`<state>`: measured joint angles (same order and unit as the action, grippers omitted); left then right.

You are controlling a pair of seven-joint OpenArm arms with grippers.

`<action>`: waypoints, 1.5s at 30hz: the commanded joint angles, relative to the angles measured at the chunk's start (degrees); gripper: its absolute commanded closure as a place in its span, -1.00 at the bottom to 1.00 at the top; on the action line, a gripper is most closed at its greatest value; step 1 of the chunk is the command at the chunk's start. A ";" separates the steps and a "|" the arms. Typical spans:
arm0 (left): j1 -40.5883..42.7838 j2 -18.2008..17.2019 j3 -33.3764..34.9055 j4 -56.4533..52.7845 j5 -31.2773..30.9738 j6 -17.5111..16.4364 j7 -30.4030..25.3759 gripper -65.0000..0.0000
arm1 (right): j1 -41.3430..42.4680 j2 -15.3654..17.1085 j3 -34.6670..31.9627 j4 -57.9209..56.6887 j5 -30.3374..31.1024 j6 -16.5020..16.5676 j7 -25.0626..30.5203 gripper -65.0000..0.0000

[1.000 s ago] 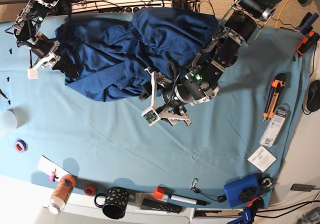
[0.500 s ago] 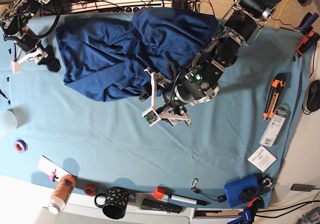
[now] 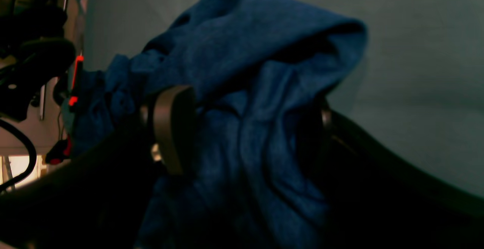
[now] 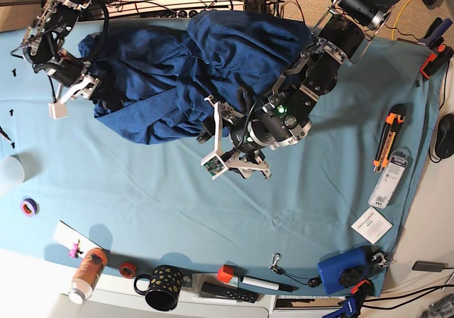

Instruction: Layout the t-shirt on the table in an organized manner, then fold the t-shirt properly

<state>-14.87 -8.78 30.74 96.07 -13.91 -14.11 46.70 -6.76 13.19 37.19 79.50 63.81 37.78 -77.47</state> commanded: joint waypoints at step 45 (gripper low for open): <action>21.68 -11.08 -42.93 1.29 -33.70 -14.47 16.31 0.61 | -0.68 -17.64 -42.73 4.70 21.19 2.22 -2.53 1.00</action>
<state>7.44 -19.20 -11.92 96.42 -46.59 -28.36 64.03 -8.25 -4.25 -5.74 82.96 82.46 39.64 -81.01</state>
